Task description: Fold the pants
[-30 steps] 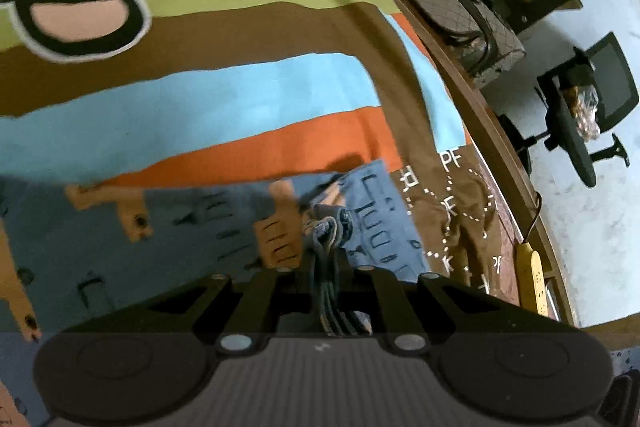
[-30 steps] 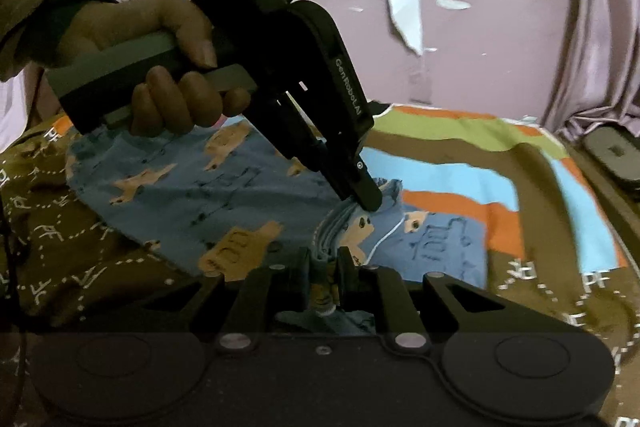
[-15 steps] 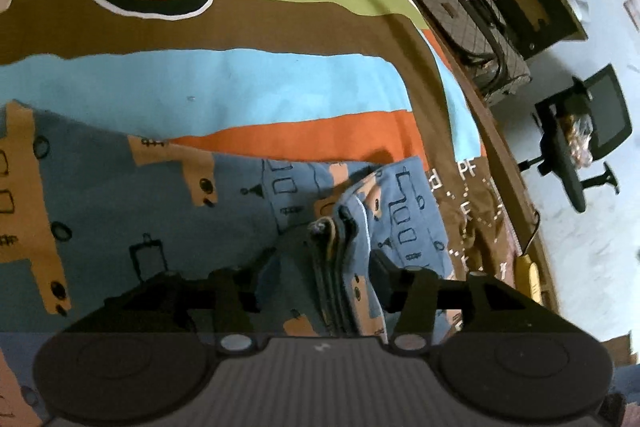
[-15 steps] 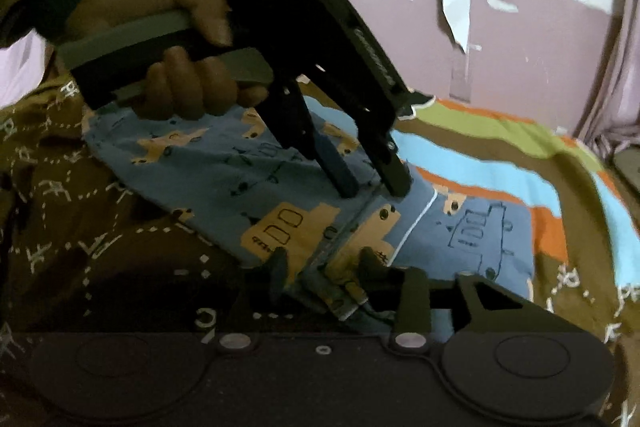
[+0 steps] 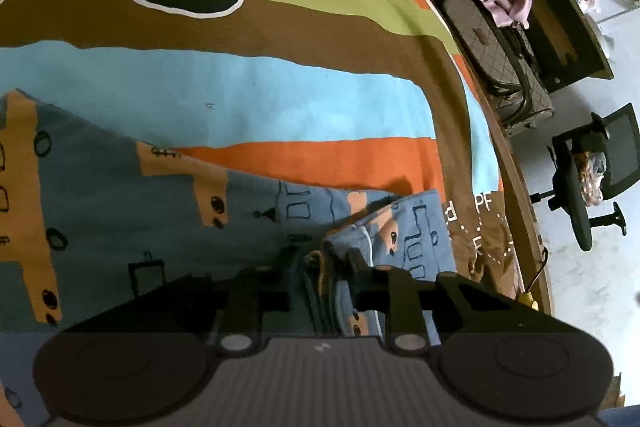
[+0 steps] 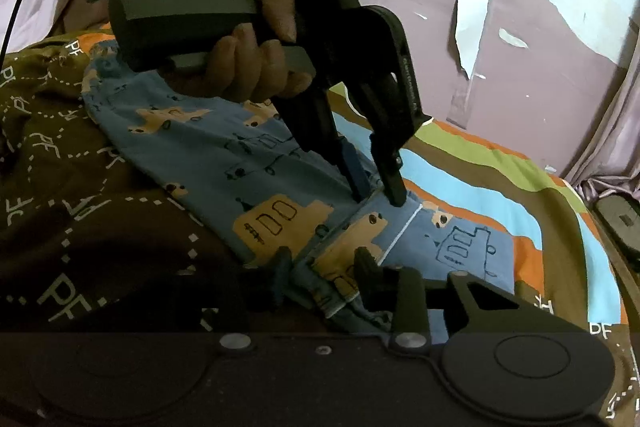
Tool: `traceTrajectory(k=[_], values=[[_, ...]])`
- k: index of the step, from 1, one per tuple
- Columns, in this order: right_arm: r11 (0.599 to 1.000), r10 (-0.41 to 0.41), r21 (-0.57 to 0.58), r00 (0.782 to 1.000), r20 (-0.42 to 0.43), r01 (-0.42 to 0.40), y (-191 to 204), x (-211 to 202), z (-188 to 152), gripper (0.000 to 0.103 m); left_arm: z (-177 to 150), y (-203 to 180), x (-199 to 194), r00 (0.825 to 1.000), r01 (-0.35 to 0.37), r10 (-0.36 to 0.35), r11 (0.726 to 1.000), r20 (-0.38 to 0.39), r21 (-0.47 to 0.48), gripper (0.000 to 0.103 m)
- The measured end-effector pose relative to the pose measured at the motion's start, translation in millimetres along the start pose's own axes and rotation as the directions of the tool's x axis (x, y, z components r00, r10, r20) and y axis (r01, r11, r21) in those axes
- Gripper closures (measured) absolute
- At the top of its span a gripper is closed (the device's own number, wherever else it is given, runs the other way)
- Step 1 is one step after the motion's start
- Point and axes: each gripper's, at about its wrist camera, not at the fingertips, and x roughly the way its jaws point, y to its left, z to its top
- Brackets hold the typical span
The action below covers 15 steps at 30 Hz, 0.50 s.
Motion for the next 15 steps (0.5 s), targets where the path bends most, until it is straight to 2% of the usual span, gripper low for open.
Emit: traceTrajectory(k=[6,15], values=[[0.999,0.008,0.033,1.0,0.012,-0.008,-4,-3,-2,0.083,-1,-1,-1,1.0,0.002,-0.002,1.0,0.005,0.001,0.082],[0.983,0.042,0.176,0.998,0.037,-0.047,-23,-10,-4,0.088,0,-8,-4,1.0,-0.026,0.026,0.999,-0.002,0.023,0.084]])
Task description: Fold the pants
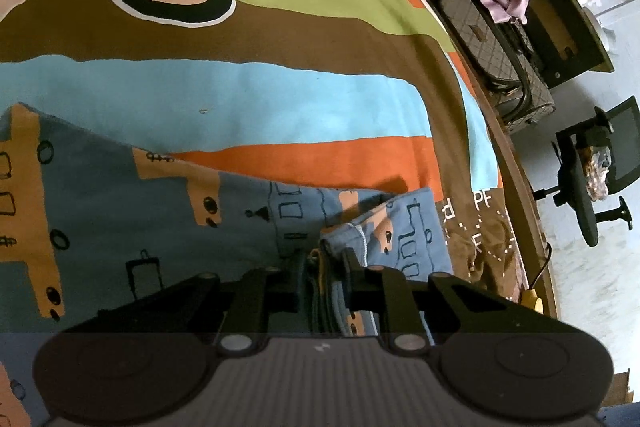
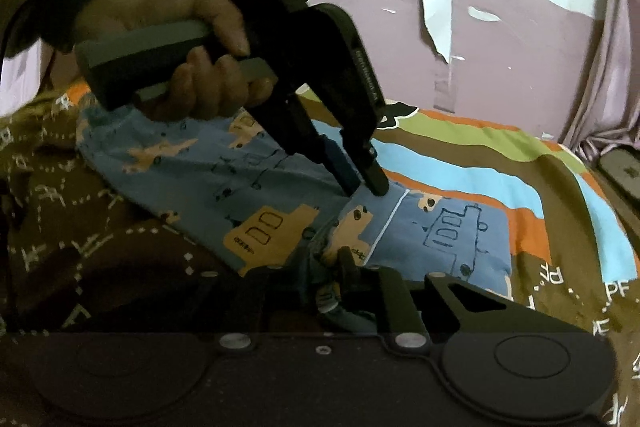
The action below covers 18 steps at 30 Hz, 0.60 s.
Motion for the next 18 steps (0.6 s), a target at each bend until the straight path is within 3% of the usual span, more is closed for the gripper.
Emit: traceTrajectory(k=[6,18], values=[[0.999,0.026,0.042,1.0,0.006,-0.026,-5,-3,4,0.088,-1,-11,-5,0.999,-0.049,0.049,0.998,0.005,0.05,0.087],[0.993,0.096,0.06,0.995,0.02,-0.098,5,-6,23,0.088,-1,3,-32,1.0,-0.025,0.025,0.997,-0.002,0.07,0.091]])
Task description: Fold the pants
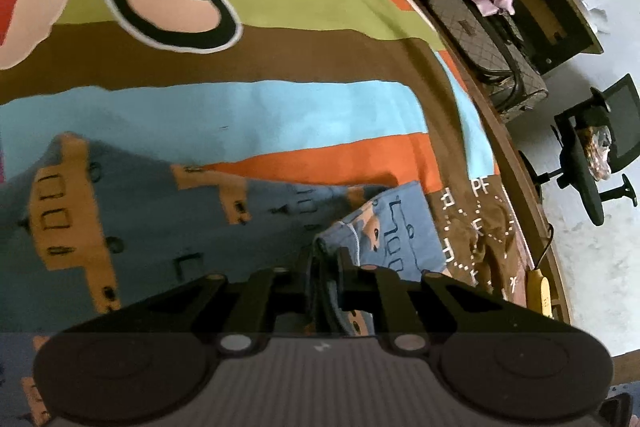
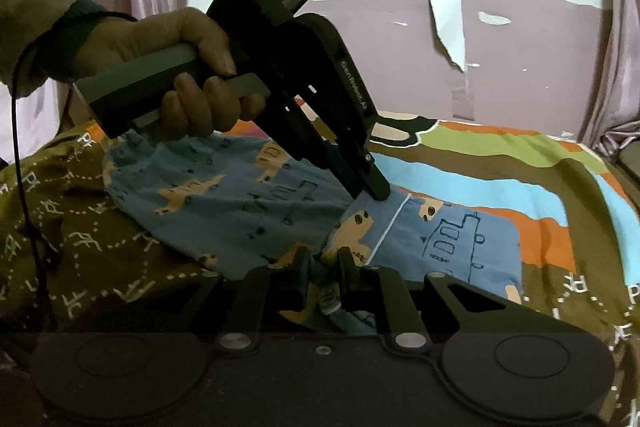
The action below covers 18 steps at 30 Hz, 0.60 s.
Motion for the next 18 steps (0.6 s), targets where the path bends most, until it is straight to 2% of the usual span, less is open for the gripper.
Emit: traceTrajectory(k=[8,13,18], values=[[0.998,0.063,0.008,0.998,-0.001,-0.063,19,12,10,0.088,-6,25,-24,1.0,-0.014,0.014,1.0,0.011,-0.018,0.091],[0.993,0.116,0.001,0.993,0.007,-0.116,33,24,19,0.088,-7,40,-45,0.999,-0.042,0.042,0.999,0.024,-0.019,0.091],[0.985,0.173,-0.001,0.985,0.019,-0.173,51,37,31,0.088,-10,60,-66,0.996,-0.071,0.074,0.996,0.045,-0.06,0.091]])
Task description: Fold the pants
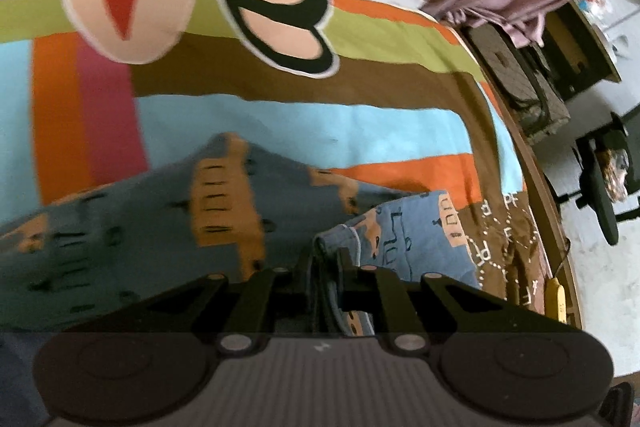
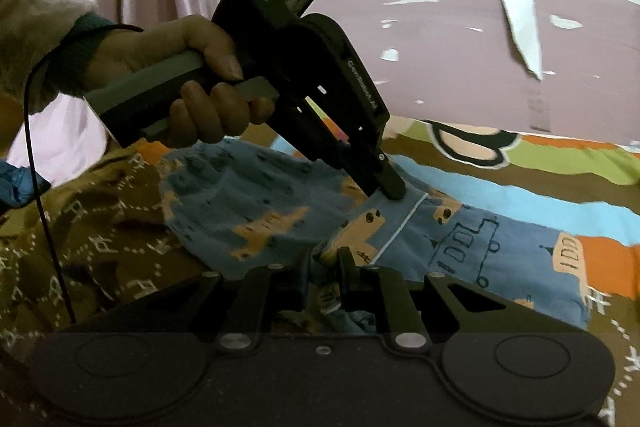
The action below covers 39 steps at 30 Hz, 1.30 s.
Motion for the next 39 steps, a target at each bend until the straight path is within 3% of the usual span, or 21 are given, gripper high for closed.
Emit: traceTrajectory(k=[7,14,17,20,21,24,26,29,31,32,33,35,37,39], values=[[0.999,0.041,-0.005,0.999,-0.003,-0.041,21,19,9,0.088,-6,24,-20,0.999,-0.043,0.043,0.999,0.016,0.003,0.091],[0.994,0.079,0.075,0.995,-0.064,-0.075,22,38,9,0.084,-11,43,-7,0.998,-0.066,0.066,0.998,0.012,0.015,0.089],[0.987,0.123,0.114,0.988,-0.094,-0.112,19,39,6,0.07,-13,42,-5,0.996,-0.088,0.088,0.996,0.015,0.024,0.083],[0.973,0.195,0.141,0.978,-0.075,-0.183,10,25,6,0.027,-15,38,-16,0.993,-0.119,0.119,0.993,0.026,0.022,0.072],[0.966,0.223,0.15,0.972,-0.068,-0.211,5,20,7,0.019,-17,37,-22,0.991,-0.134,0.133,0.991,0.032,0.022,0.068],[0.962,0.252,0.126,0.966,-0.062,-0.243,-18,1,16,0.008,-32,34,-49,0.985,-0.164,0.161,0.985,0.067,0.044,0.054],[0.968,0.246,0.063,0.967,-0.064,-0.242,-33,-7,24,0.005,-53,28,-68,0.975,-0.192,0.178,0.977,0.133,0.096,0.05],[0.98,0.176,-0.081,0.982,-0.063,-0.181,-51,-9,38,0.01,-93,15,-83,0.941,-0.228,0.162,0.953,0.298,0.202,0.05],[0.977,0.15,-0.143,0.987,-0.058,-0.157,-61,2,42,0.03,-115,10,-82,0.915,-0.194,0.098,0.958,0.392,0.213,0.051],[0.977,0.157,-0.135,0.985,-0.065,-0.165,-67,12,44,0.046,-123,8,-77,0.908,-0.16,0.063,0.966,0.415,0.202,0.053],[0.976,0.177,-0.112,0.981,-0.076,-0.184,-73,22,44,0.06,-125,7,-70,0.908,-0.119,0.033,0.976,0.417,0.184,0.057],[0.97,0.231,-0.05,0.968,-0.096,-0.236,-81,46,45,0.073,-125,7,-53,0.928,-0.018,-0.039,0.988,0.371,0.151,0.066],[0.955,0.295,0.015,0.948,-0.124,-0.295,-85,69,45,0.074,-124,5,-35,0.949,-0.003,-0.052,0.985,0.312,0.174,0.069],[0.951,0.303,-0.003,0.936,-0.181,-0.309,-80,88,43,0.076,-124,7,-21,0.964,-0.031,-0.024,0.979,0.263,0.2,0.069]])
